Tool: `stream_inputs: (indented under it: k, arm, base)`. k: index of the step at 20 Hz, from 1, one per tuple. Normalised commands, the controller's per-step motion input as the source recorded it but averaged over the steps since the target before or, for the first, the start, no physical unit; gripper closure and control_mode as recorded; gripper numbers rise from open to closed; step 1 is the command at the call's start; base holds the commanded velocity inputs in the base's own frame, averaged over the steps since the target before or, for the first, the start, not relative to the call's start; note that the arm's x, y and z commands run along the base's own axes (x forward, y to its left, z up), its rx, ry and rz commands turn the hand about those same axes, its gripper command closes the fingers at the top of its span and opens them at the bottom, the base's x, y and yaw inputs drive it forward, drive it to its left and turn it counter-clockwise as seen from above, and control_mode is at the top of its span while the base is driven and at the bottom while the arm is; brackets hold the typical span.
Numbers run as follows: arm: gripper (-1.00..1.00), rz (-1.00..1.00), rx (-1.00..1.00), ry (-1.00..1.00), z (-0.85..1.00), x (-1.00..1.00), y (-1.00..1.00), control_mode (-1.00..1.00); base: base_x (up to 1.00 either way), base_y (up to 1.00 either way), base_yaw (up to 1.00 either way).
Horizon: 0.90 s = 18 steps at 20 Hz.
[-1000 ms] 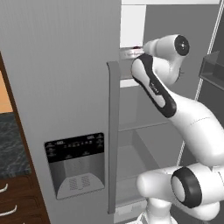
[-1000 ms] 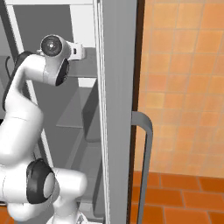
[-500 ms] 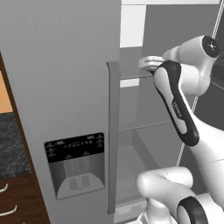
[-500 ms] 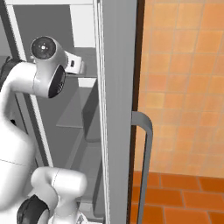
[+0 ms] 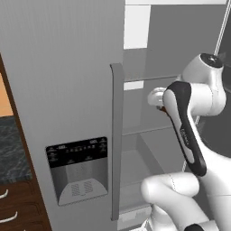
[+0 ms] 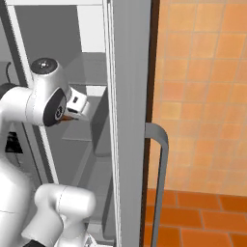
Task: Place one onion and one chicken drumstick in each tupperware on the nearby counter, to pack two identical lunches.
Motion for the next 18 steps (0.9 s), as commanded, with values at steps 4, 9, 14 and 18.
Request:
stream_inputs:
  k: [4, 9, 14, 18]
  arm:
    - [1.00, 0.00, 0.00, 0.00, -0.15, -0.17, 0.00, 1.00]
    - [1.00, 0.00, 0.00, 0.00, 0.00, 0.00, 0.00, 1.00]
    - [1.00, 0.00, 0.00, 0.00, 0.00, 0.00, 0.00, 1.00]
    - [1.00, 0.00, 0.00, 0.00, 0.00, 0.00, 0.00, 1.00]
  base:
    - [-0.42, 0.22, 0.04]
    - [-0.99, 0.97, 0.33]
    - [-0.55, 1.00, 0.38]
    - [0.39, 1.00, 0.26]
